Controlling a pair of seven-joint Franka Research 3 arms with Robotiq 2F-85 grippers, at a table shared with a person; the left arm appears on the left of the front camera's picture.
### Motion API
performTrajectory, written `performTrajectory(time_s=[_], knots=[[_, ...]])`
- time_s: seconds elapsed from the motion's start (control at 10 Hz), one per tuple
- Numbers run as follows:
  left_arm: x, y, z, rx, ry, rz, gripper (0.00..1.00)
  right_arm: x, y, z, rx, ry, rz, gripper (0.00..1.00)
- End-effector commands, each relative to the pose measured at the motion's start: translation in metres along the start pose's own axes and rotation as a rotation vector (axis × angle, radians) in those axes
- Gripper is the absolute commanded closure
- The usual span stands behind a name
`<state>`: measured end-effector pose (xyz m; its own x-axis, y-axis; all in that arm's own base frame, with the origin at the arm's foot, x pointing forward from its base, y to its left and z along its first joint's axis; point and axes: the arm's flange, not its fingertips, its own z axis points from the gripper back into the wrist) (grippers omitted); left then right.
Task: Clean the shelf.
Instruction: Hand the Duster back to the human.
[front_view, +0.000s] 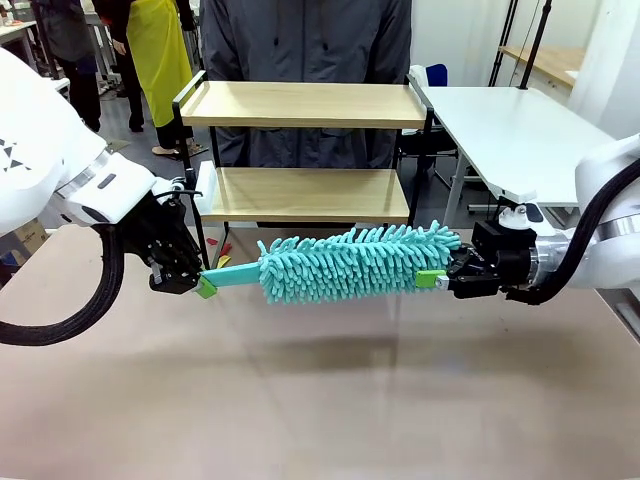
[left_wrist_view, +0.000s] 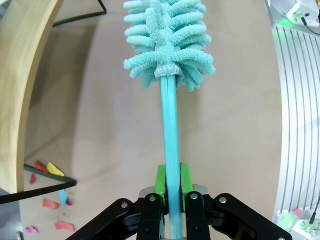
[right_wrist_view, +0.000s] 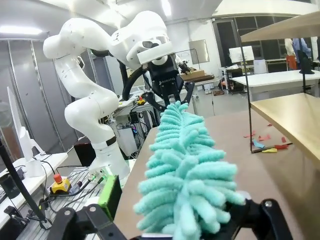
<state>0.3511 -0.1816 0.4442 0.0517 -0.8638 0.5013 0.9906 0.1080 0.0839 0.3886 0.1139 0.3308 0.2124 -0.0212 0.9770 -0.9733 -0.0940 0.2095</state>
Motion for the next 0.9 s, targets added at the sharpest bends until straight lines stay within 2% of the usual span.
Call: performTrajectory(time_s=[0.0, 0.1, 0.2, 0.4, 0.5, 0.6, 0.7, 0.8], knots=[[0.0057, -0.0024, -0.0007, -0.006, -0.017, -0.010, 0.87, 0.0000, -0.0032, -0.0115, -0.033, 0.028, 0.022, 0.58], [0.0057, -0.0024, -0.0007, -0.006, -0.017, -0.010, 0.87, 0.0009, -0.0033, -0.0100, -0.043, 0.045, 0.022, 0.59], [0.0057, -0.0024, -0.0007, -0.006, -0.017, -0.010, 0.87, 0.0005, -0.0030, -0.0091, -0.046, 0.062, 0.025, 1.00], [0.0057, -0.0024, -0.0007, -0.006, -0.017, -0.010, 0.87, 0.0021, -0.0034, -0.0075, -0.047, 0.074, 0.026, 1.00], [0.0057, -0.0024, -0.0007, -0.006, -0.017, -0.010, 0.87, 0.0032, -0.0033, -0.0065, -0.048, 0.073, 0.029, 0.86], [0.0057, -0.0024, -0.0007, -0.006, -0.017, -0.010, 0.87, 0.0043, -0.0032, -0.0051, -0.049, 0.071, 0.034, 0.95], [0.0057, -0.0024, -0.0007, -0.006, -0.017, -0.010, 0.87, 0.0041, -0.0023, -0.0042, -0.046, 0.070, 0.035, 1.00], [0.0057, -0.0024, -0.0007, -0.006, -0.017, -0.010, 0.87, 0.0040, -0.0025, -0.0033, -0.044, 0.066, 0.038, 1.00]])
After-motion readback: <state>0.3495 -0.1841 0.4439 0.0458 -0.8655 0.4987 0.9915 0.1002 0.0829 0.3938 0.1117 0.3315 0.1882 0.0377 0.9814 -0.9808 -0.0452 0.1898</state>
